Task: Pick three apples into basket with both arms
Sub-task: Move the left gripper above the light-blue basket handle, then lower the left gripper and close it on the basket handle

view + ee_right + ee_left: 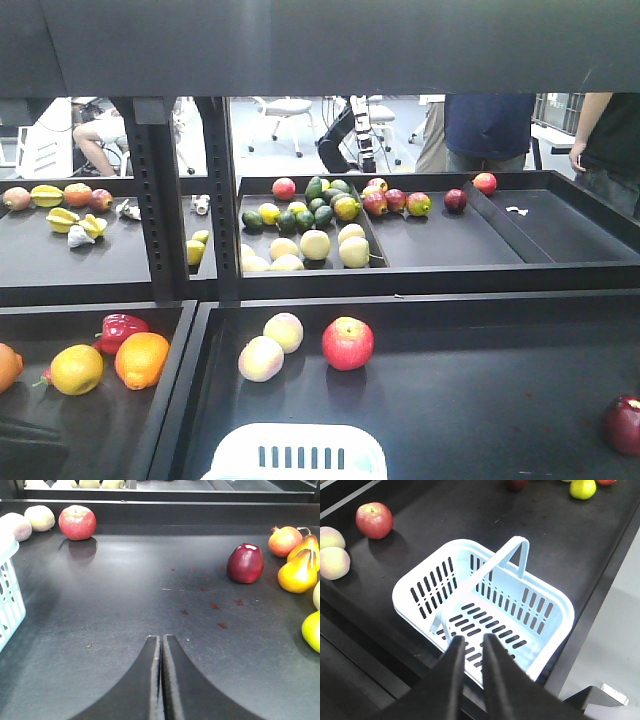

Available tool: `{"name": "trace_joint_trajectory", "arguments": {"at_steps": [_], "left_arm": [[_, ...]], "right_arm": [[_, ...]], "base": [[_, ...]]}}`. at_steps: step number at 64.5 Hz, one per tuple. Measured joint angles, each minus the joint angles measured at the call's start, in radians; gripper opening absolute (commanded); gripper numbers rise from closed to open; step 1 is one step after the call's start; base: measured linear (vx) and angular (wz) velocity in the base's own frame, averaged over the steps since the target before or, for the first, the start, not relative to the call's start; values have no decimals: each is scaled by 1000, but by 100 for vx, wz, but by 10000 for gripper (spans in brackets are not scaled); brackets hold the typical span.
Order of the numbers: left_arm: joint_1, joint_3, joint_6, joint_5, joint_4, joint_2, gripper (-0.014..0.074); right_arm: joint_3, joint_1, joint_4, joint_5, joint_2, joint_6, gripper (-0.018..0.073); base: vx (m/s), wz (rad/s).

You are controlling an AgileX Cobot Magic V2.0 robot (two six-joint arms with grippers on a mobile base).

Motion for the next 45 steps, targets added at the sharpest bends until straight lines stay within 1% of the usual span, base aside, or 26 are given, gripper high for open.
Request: {"name": "trace_joint_trajectory", "arguments": {"at_steps": [11,16,22,29,32,36,45], "left_arm": [[0,0,3,2,-24,5,503],[0,0,4,2,-51,19,571],[0,0,4,6,-82,42,578],[-2,0,4,38,-87,72,556],[-13,0,5,47,-85,85,551],[-33,0,17,50,-81,104,552],[-116,0,96,27,-81,150,552]], "right_arm": [[0,0,0,0,0,0,-1],[0,0,0,0,0,0,-1],[0,0,0,0,0,0,-1],[0,0,0,0,0,0,-1],[0,0,0,0,0,0,-1],[0,0,0,0,0,0,-1],[0,0,0,0,0,0,-1]], "base": [[0,0],[0,0],[0,0],[0,0],[0,0],[0,0],[0,0]]}}
